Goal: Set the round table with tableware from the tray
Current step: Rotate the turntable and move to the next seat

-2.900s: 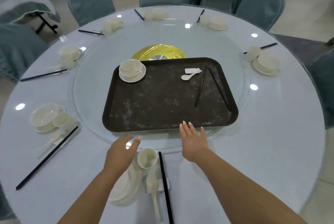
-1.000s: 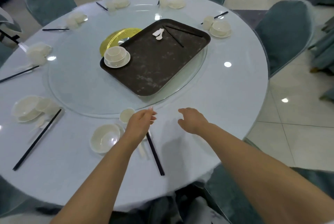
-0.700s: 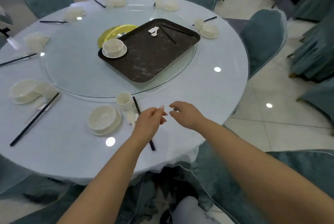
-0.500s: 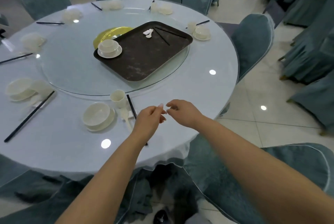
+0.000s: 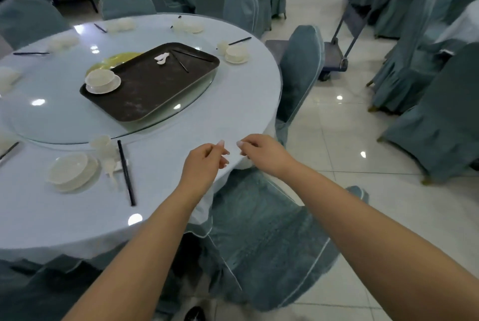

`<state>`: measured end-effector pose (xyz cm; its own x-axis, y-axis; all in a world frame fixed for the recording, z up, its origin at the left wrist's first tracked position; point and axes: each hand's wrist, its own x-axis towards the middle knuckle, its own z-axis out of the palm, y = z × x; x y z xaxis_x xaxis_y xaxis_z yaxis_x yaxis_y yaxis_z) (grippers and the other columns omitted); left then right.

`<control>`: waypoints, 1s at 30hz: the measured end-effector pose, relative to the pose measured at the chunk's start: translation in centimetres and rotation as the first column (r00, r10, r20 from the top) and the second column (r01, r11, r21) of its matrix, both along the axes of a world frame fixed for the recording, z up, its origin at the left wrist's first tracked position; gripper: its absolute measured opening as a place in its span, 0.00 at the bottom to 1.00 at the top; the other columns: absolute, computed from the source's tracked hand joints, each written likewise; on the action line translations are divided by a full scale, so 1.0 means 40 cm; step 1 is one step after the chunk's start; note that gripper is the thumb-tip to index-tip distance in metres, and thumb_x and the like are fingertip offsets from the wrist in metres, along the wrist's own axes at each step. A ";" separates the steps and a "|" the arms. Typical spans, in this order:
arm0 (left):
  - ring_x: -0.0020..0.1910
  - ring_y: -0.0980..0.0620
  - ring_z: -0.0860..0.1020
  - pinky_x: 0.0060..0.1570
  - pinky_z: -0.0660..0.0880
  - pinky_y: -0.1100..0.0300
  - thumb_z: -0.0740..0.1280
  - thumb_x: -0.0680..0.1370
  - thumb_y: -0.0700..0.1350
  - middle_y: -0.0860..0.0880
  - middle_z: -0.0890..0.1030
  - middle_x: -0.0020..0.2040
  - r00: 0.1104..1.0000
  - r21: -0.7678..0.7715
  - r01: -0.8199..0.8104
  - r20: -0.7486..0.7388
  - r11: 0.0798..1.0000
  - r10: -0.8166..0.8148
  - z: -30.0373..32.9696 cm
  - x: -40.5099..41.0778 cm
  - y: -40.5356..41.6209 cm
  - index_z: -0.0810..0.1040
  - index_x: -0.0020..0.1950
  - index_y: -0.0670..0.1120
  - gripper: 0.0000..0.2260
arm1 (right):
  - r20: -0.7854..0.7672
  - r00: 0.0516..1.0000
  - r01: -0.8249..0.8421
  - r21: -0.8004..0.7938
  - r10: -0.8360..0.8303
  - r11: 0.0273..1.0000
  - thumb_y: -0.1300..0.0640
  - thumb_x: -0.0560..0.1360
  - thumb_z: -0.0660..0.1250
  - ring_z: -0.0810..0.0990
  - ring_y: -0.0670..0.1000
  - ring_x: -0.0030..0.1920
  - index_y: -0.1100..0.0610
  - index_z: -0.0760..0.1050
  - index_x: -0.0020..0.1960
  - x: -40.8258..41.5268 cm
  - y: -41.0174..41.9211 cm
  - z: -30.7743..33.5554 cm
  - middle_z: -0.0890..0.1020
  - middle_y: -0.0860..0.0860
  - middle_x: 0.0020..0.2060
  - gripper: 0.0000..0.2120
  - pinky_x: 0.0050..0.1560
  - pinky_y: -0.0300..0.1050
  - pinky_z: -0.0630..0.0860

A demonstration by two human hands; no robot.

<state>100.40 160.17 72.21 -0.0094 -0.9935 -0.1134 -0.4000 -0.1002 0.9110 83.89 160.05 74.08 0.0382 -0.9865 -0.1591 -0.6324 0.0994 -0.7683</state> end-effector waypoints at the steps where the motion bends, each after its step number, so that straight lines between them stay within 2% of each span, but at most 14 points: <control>1: 0.40 0.57 0.81 0.44 0.76 0.62 0.59 0.81 0.57 0.53 0.83 0.38 1.000 0.001 -0.011 -0.017 1.000 0.011 0.002 -0.058 0.015 0.82 0.44 0.52 0.15 | 0.010 1.000 0.009 0.004 -0.009 1.000 0.46 0.81 0.59 0.79 0.50 0.50 0.54 0.79 0.56 -0.061 0.016 0.001 0.82 0.48 0.49 0.16 0.53 0.48 0.76; 5: 0.37 0.58 0.81 0.44 0.77 0.60 0.60 0.81 0.56 0.52 0.83 0.38 0.996 -0.003 -0.049 -0.077 0.999 0.048 0.008 -0.255 0.055 0.82 0.43 0.50 0.15 | 0.049 0.999 0.022 -0.002 -0.022 1.000 0.46 0.80 0.60 0.81 0.52 0.46 0.54 0.80 0.50 -0.264 0.057 0.003 0.83 0.51 0.44 0.14 0.51 0.49 0.77; 8: 0.38 0.55 0.81 0.44 0.77 0.59 0.61 0.81 0.54 0.50 0.83 0.38 0.991 0.015 -0.055 -0.119 0.998 0.056 0.012 -0.383 0.067 0.82 0.43 0.49 0.15 | 0.044 0.999 0.029 -0.014 -0.028 0.999 0.47 0.80 0.60 0.81 0.51 0.45 0.53 0.80 0.47 -0.387 0.079 0.017 0.83 0.50 0.43 0.14 0.47 0.48 0.77; 12: 0.39 0.54 0.81 0.36 0.72 0.67 0.61 0.80 0.51 0.50 0.83 0.37 0.990 0.028 -0.034 -0.138 0.999 0.038 0.032 -0.539 0.068 0.82 0.42 0.49 0.13 | 0.076 0.996 0.052 -0.030 -0.050 0.998 0.48 0.80 0.60 0.81 0.57 0.46 0.60 0.80 0.49 -0.532 0.094 0.049 0.83 0.57 0.44 0.17 0.52 0.53 0.78; 18: 0.39 0.53 0.80 0.44 0.77 0.58 0.62 0.80 0.51 0.51 0.82 0.34 0.993 0.072 0.019 -0.118 0.997 -0.010 0.022 -0.712 0.031 0.82 0.40 0.49 0.13 | 0.102 0.990 0.099 -0.019 -0.097 0.995 0.48 0.81 0.60 0.81 0.59 0.49 0.62 0.80 0.50 -0.704 0.075 0.070 0.83 0.61 0.47 0.18 0.50 0.53 0.78; 24: 0.42 0.50 0.82 0.43 0.75 0.58 0.60 0.80 0.54 0.50 0.83 0.36 0.993 0.119 0.033 -0.114 0.992 -0.019 -0.033 -0.823 -0.091 0.82 0.42 0.49 0.16 | 0.083 0.993 0.085 0.006 -0.086 0.996 0.49 0.81 0.61 0.80 0.62 0.50 0.64 0.79 0.52 -0.828 -0.022 0.042 0.82 0.63 0.48 0.18 0.55 0.58 0.78; 30: 0.41 0.51 0.82 0.44 0.75 0.58 0.60 0.81 0.55 0.49 0.84 0.38 0.986 0.118 -0.035 -0.155 0.992 0.054 -0.068 -0.909 -0.259 0.82 0.44 0.48 0.16 | 0.058 0.998 0.012 0.046 -0.015 0.999 0.49 0.81 0.60 0.81 0.59 0.49 0.61 0.80 0.50 -0.889 -0.195 0.000 0.83 0.60 0.47 0.16 0.54 0.56 0.79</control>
<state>64.05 149.82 69.48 0.0078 -0.9738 -0.2272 -0.2447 -0.2222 0.9438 48.34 152.24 74.07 0.0354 -0.9787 -0.2021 -0.5849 0.1436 -0.7983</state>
